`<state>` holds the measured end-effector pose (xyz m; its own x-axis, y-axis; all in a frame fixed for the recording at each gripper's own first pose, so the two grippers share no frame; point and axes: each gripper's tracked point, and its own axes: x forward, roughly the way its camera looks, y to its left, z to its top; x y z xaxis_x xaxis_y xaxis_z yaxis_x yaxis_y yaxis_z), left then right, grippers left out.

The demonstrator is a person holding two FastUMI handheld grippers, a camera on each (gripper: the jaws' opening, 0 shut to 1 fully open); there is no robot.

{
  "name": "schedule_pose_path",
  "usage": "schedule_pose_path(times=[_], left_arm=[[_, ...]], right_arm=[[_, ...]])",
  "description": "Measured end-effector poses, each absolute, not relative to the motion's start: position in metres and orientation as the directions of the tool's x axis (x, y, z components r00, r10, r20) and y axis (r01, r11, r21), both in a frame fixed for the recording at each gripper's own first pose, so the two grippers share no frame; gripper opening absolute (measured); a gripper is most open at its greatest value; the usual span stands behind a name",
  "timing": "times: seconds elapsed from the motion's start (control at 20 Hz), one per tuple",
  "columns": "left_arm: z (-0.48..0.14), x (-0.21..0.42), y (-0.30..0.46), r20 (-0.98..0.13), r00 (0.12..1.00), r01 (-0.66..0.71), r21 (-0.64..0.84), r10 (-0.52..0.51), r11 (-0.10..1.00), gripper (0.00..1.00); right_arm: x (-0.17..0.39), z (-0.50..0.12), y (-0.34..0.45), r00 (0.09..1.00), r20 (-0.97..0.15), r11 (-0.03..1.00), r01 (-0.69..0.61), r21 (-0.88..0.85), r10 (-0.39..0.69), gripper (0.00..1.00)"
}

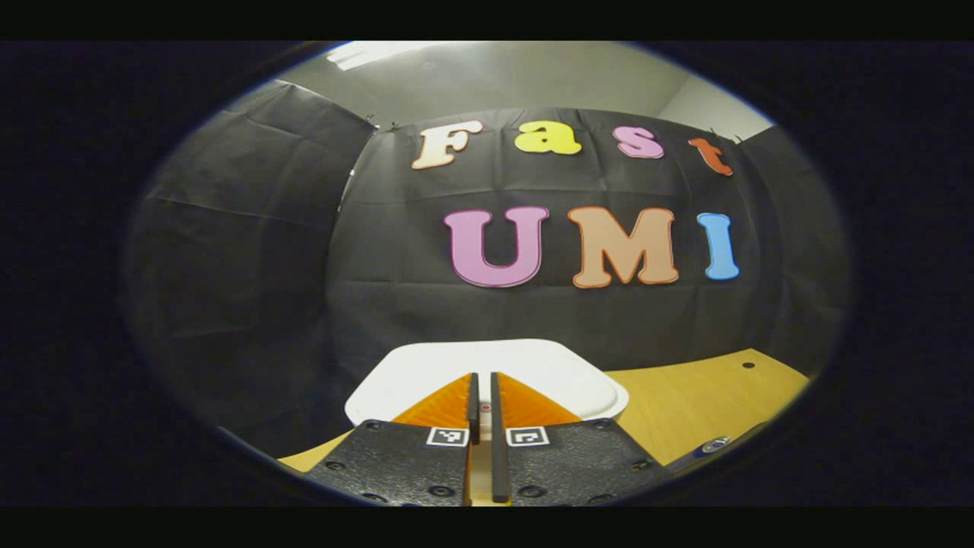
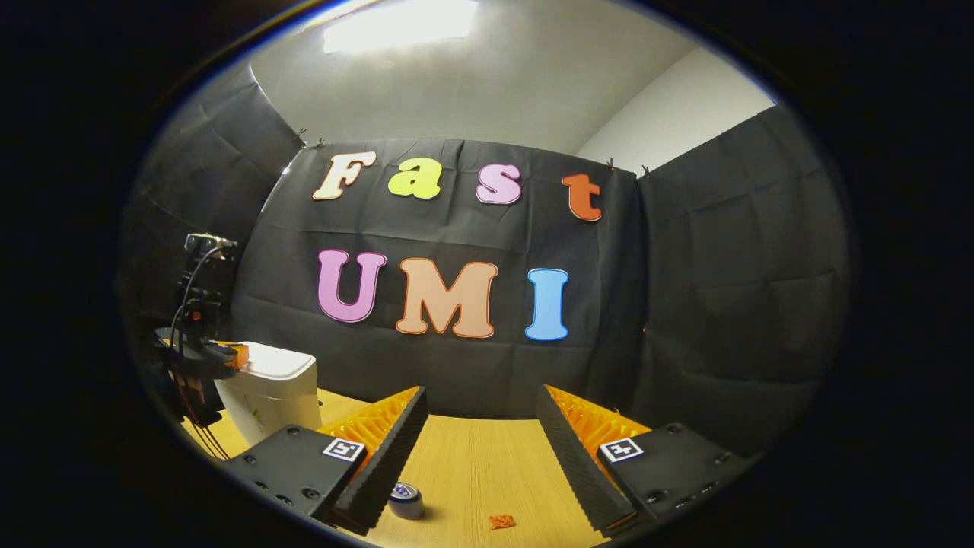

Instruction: Press the lid of the desktop garbage bin to open it, pick up the crumpled paper on the desktop and throw it into the bin, then pick up the pop can on the desktop and drop it into the bin, and finally close the garbage bin lid.

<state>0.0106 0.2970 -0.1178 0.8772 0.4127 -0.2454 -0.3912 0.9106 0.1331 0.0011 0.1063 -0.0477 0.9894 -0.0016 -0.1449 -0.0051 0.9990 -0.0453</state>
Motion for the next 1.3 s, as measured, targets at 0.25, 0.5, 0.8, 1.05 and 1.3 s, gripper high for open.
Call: schedule_pose_path(times=[0.25,0.5,0.8,1.05,1.3], left_arm=[[-0.115,0.014,0.295,-0.204,0.9,-0.345,0.206,0.385,0.916,0.0],[-0.092,0.022,0.291,-0.162,0.927,-0.337,0.034,0.338,0.941,0.0],[0.012,0.014,0.27,0.034,0.943,-0.331,0.04,0.33,0.943,0.51],[0.042,-0.002,0.205,0.103,0.953,-0.29,0.039,0.285,0.956,0.84],[0.015,-0.024,0.125,0.058,0.966,-0.255,0.074,0.251,0.964,0.92]], right_arm=[[0.004,-0.05,0.124,0.99,-0.144,0.999,-0.012,-0.053,0.004,0.96],[0.009,-0.051,0.134,0.988,-0.152,0.997,-0.039,-0.064,0.029,0.96],[0.025,-0.036,0.097,0.994,-0.101,0.999,-0.045,-0.03,0.042,0.96],[0.043,-0.034,0.053,0.994,-0.08,0.997,-0.077,0.008,0.077,0.96],[0.05,-0.059,0.012,0.984,-0.119,0.991,-0.131,0.039,0.135,0.92]])
